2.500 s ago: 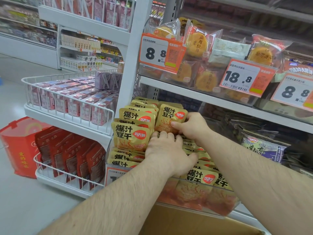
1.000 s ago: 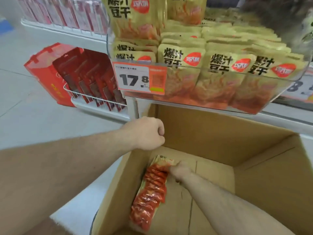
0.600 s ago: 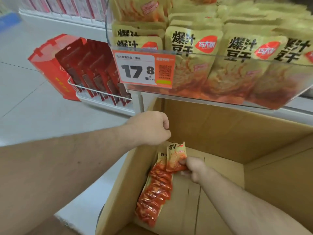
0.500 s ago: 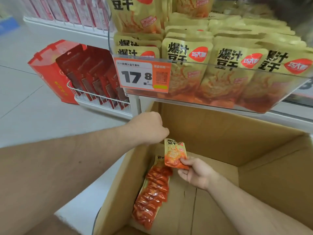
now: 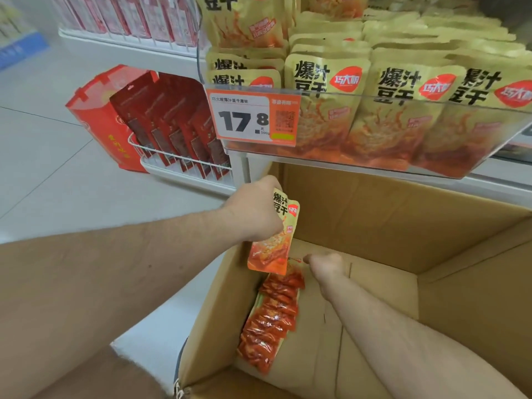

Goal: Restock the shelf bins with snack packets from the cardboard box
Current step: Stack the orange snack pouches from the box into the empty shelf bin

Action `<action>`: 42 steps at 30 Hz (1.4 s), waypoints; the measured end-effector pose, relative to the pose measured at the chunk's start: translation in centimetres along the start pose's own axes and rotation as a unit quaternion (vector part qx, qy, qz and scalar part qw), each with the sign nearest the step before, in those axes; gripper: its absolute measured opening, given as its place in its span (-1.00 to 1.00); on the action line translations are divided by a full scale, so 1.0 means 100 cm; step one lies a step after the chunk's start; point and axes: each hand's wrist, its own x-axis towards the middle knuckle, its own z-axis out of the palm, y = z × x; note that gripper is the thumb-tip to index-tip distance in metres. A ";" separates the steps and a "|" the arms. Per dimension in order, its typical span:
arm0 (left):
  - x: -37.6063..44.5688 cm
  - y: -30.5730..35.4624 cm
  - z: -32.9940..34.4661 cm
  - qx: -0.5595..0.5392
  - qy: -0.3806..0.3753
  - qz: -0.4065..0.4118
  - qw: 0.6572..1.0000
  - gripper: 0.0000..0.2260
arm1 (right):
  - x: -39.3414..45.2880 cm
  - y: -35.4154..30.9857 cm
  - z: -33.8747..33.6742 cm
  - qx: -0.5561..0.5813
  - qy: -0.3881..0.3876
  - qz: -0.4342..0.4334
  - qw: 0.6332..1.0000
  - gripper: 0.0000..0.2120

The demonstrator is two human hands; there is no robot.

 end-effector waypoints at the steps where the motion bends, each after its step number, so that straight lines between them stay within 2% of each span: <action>1: 0.002 -0.001 0.000 0.010 -0.002 0.005 1.000 -0.53 | 0.008 0.004 0.011 -0.075 0.009 -0.008 0.997 -0.71; 3: 0.006 -0.004 0.000 0.017 -0.003 0.012 1.000 -0.53 | 0.016 0.008 0.028 -0.195 -0.009 -0.009 0.981 -0.66; 5: 0.010 -0.006 0.000 0.032 -0.002 0.014 0.999 -0.54 | 0.022 0.009 0.039 -0.267 -0.026 -0.004 0.963 -0.66; 9: 0.015 -0.009 0.004 0.062 -0.010 0.022 0.998 -0.57 | 0.034 0.015 0.044 -0.272 -0.038 0.019 0.961 -0.76; 11: 0.016 -0.008 0.004 0.060 -0.015 0.020 0.998 -0.57 | 0.036 0.015 0.034 -0.225 -0.048 0.018 0.973 -0.85; 13: 0.016 -0.007 0.002 0.042 -0.023 0.013 0.999 -0.55 | 0.033 0.015 0.013 -0.124 -0.082 0.035 0.988 -0.97; 17: 0.008 -0.004 -0.003 -0.018 -0.033 0.000 0.999 -0.50 | -0.008 0.005 -0.054 -0.003 -0.133 0.005 0.991 -0.95; 20: -0.003 0.003 -0.010 -0.055 -0.042 -0.014 0.998 -0.46 | -0.056 -0.012 -0.102 0.105 -0.161 -0.052 0.980 -0.89; 26: -0.037 0.031 -0.029 -0.162 -0.081 -0.004 0.983 -0.43 | -0.159 -0.042 -0.161 0.173 -0.215 -0.161 0.947 -0.93; 29: -0.058 0.058 -0.034 -0.230 -0.103 0.039 0.967 -0.51 | -0.192 -0.051 -0.172 0.172 -0.193 -0.198 0.946 -0.93; 33: -0.077 0.085 -0.036 -0.318 -0.138 0.081 0.935 -0.41 | -0.215 -0.057 -0.184 0.144 -0.107 -0.244 0.953 -0.97; 35: -0.083 0.093 -0.032 -0.356 -0.140 0.090 0.919 -0.44 | -0.221 -0.057 -0.189 0.130 -0.074 -0.260 0.954 -0.94; 40: -0.086 0.095 -0.022 -0.371 -0.091 0.112 0.917 -0.46 | -0.233 -0.063 -0.190 0.087 -0.031 -0.290 0.952 -0.87; 42: -0.084 0.094 -0.027 -0.368 -0.087 0.125 0.917 -0.45 | -0.234 -0.071 -0.194 0.082 -0.040 -0.306 0.948 -0.74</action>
